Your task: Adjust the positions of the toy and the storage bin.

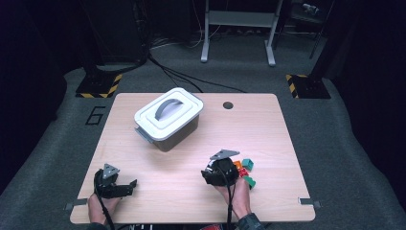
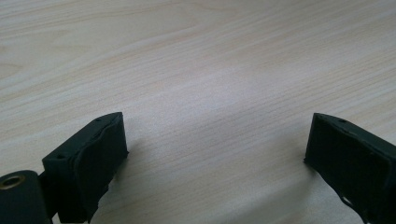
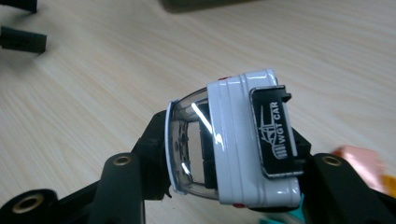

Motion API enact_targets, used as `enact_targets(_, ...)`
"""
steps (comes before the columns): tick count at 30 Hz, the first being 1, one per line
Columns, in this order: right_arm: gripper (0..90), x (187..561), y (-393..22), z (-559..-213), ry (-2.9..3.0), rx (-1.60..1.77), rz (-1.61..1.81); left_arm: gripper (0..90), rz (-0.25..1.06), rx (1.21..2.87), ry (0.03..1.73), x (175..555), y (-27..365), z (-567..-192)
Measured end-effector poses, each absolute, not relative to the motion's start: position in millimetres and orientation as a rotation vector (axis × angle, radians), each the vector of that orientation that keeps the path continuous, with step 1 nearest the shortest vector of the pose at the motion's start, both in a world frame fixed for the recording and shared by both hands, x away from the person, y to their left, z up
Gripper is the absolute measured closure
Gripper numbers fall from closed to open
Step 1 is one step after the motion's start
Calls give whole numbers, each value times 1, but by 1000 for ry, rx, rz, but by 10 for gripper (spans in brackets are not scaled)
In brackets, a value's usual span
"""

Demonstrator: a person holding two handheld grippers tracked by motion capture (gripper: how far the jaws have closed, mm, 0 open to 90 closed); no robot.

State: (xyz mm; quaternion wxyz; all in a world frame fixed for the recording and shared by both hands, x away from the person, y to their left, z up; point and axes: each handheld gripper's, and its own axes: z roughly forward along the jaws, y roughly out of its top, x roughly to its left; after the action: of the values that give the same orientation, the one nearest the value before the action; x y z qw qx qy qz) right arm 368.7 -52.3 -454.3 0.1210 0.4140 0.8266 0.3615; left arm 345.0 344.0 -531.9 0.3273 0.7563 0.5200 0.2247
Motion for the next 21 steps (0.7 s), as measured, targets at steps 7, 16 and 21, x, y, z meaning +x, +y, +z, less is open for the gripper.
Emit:
enact_targets(7, 492, 371, -102, -438, 2290, 1327, 1047, 53, 589, 1981, 1362, 345, 344, -532)
enact_targets(16, 492, 370, -183, -448, 2133, 1516, 969, 53, 589, 1981, 1362, 345, 344, -532)
enact_targets(21, 492, 370, -208, -469, 2100, 1623, 926, 53, 589, 1981, 1362, 345, 344, -532)
